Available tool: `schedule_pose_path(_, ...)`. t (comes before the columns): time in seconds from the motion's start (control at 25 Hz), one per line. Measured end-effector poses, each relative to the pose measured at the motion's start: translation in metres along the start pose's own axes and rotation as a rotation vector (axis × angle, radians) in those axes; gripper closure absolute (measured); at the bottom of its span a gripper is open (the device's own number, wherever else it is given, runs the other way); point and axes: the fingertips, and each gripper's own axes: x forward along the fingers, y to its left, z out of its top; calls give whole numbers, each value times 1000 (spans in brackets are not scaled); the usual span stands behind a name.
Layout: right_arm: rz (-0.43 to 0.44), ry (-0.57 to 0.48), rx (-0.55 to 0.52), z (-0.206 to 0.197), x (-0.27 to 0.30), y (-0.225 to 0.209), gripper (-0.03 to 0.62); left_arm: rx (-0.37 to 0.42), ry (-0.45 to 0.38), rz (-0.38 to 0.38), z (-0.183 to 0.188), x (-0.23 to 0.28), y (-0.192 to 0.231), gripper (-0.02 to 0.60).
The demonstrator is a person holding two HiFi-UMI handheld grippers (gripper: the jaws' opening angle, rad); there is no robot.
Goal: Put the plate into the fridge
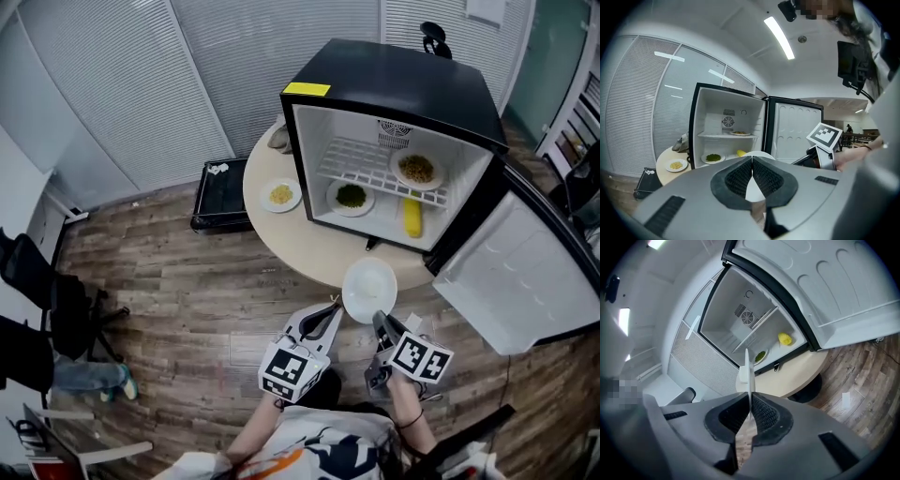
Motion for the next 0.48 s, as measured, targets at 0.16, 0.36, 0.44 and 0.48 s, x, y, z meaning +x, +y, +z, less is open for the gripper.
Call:
schedule_pose_path(0.16, -27, -17, 6, 6, 27, 13, 568, -4, -4, -34, 3, 6, 32, 568)
schedule_pose_path(0.36, -55, -54, 26, 15, 52, 26, 568, 2, -22, -92, 11, 15, 65, 569)
schedule_pose_path(0.44, -69, -76, 37, 18, 58, 28, 568, 5, -25, -121, 12, 19, 73, 568)
schedule_pose_path(0.48, -75, -85, 44, 19, 60, 28, 568, 3, -26, -134, 12, 22, 76, 568)
